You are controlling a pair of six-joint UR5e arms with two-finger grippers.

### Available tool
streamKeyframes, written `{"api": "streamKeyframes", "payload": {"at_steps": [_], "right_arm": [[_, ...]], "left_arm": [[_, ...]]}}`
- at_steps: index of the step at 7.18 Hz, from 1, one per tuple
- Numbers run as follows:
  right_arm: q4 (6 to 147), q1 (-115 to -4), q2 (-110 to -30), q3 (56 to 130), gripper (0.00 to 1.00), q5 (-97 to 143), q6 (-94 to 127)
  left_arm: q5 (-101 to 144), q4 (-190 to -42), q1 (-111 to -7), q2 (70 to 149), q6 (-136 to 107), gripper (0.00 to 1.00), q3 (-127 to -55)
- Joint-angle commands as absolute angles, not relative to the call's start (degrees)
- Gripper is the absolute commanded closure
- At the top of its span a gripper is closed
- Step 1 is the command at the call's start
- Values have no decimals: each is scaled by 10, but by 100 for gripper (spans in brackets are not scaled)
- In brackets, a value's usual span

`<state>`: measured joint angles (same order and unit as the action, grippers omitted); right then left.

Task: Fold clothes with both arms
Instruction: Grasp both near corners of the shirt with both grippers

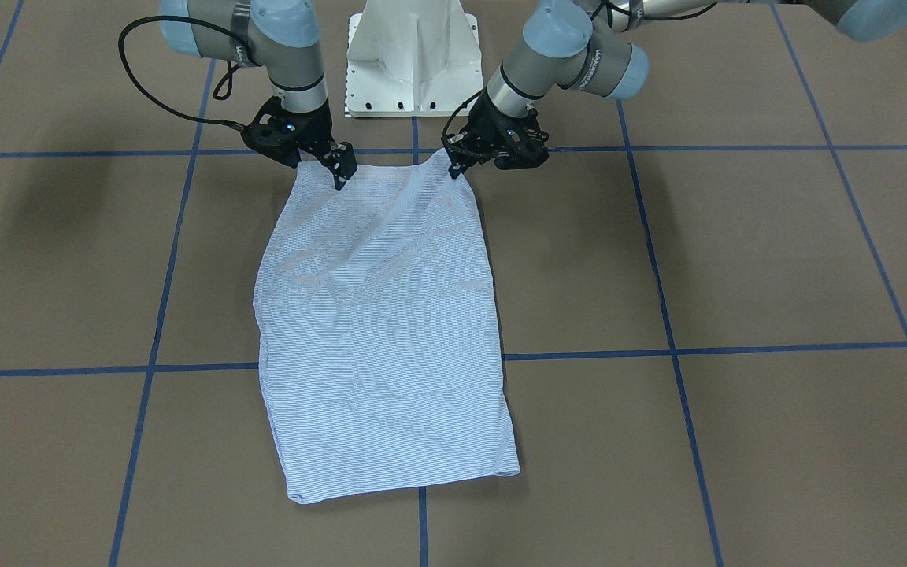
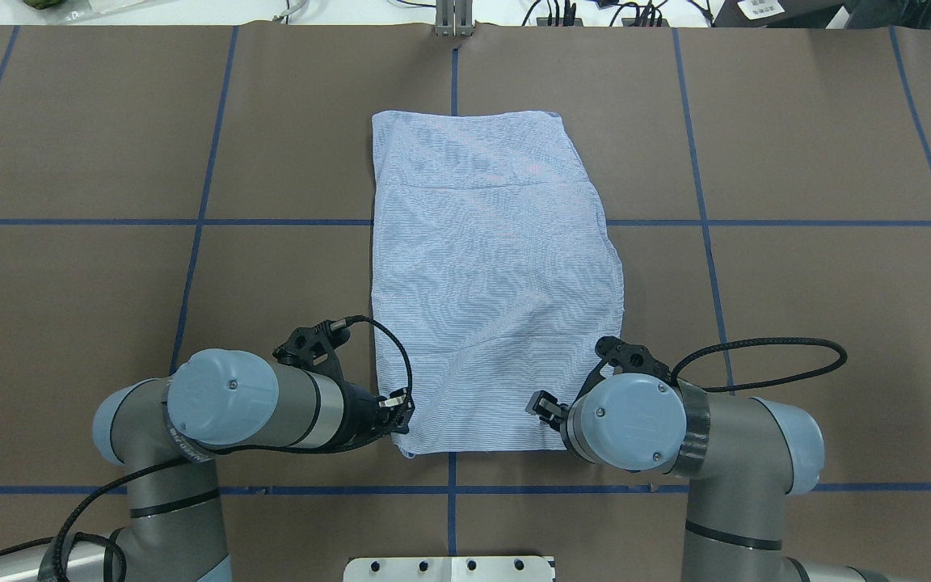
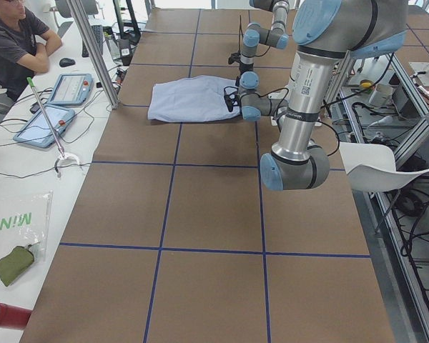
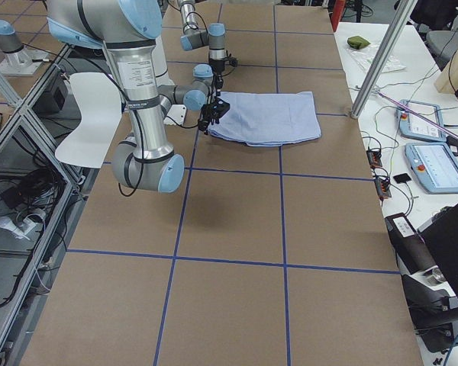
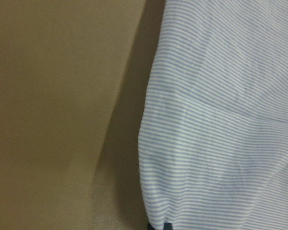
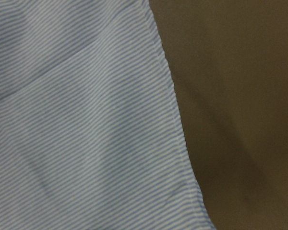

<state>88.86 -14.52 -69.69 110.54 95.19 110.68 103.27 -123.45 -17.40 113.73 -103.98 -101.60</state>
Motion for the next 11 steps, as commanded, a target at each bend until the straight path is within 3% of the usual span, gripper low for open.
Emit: {"api": "streamKeyframes", "payload": {"at_steps": [1, 2, 4, 7, 11], "right_arm": [[889, -148, -696, 1108, 47, 955, 1106], [888, -148, -697, 1109, 57, 956, 1105], [888, -148, -696, 1108, 64, 956, 1105], [889, -151, -687, 1109, 100, 958, 1104], [890, -164, -677, 1122, 100, 968, 1107]], "left_arm": [[1032, -1234, -174, 1136, -1040, 100, -1016], [1032, -1234, -175, 1136, -1040, 100, -1016], [1032, -1234, -175, 1136, -1040, 100, -1016], [1032, -1234, -178, 1136, -1040, 100, -1015], [1033, -1234, -182, 1136, -1039, 100, -1027]]}}
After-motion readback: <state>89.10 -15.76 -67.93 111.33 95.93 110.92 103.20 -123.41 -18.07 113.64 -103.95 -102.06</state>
